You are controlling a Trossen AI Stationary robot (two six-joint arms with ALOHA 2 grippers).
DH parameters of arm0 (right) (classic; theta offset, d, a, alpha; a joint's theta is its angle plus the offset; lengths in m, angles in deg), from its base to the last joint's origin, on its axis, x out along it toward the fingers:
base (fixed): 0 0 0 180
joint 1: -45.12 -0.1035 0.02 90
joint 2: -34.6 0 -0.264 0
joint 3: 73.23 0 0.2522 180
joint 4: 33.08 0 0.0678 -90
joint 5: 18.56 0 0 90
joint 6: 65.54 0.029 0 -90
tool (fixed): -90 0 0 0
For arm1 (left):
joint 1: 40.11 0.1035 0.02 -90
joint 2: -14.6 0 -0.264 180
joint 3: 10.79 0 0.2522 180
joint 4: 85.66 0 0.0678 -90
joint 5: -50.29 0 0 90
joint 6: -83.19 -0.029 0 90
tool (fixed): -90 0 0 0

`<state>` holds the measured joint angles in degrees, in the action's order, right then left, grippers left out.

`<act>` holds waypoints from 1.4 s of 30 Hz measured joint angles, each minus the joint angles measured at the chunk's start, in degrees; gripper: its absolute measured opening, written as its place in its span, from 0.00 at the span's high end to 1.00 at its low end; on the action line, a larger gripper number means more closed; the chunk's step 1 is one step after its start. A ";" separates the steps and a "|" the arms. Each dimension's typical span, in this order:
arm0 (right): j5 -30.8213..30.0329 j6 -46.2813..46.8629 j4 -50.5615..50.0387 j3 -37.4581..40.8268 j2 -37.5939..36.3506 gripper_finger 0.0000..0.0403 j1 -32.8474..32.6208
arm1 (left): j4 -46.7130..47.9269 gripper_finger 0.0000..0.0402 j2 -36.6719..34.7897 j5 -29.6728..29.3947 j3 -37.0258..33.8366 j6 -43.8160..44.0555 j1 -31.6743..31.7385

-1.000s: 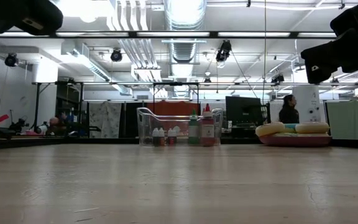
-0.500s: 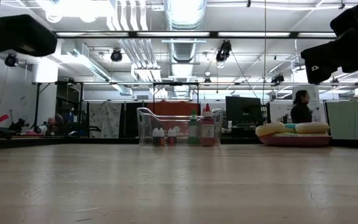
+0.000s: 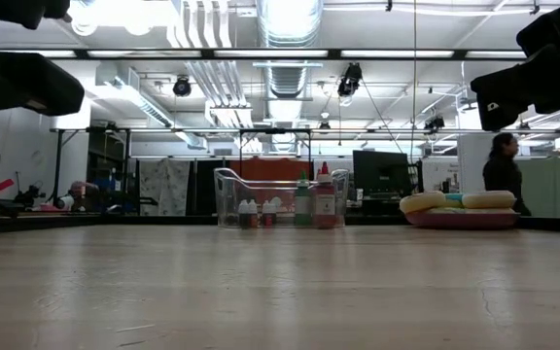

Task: Pick & Place food coloring
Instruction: Put the top small green food coloring bottle into the transparent bin

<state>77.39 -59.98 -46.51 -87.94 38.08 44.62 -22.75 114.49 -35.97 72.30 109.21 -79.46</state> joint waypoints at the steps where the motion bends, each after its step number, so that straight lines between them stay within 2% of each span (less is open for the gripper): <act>1: -0.01 0.00 -0.01 0.00 0.00 0.98 0.01 | 0.01 0.51 0.14 -0.01 -0.01 0.00 0.00; 23: 0.01 0.00 0.01 0.00 0.00 0.98 -0.01 | -0.88 0.51 2.37 -0.19 -0.12 0.61 0.26; 35: 0.00 0.00 0.01 0.00 0.00 0.98 0.01 | -0.94 0.67 2.37 -0.16 -0.25 0.76 0.26; 42: 0.01 -0.02 -0.01 0.00 0.00 0.98 -0.01 | -1.14 0.70 2.37 -0.16 -0.25 0.84 0.31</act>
<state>77.40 -60.00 -46.52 -87.94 38.08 44.61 -23.89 116.86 -36.14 72.05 110.05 -79.16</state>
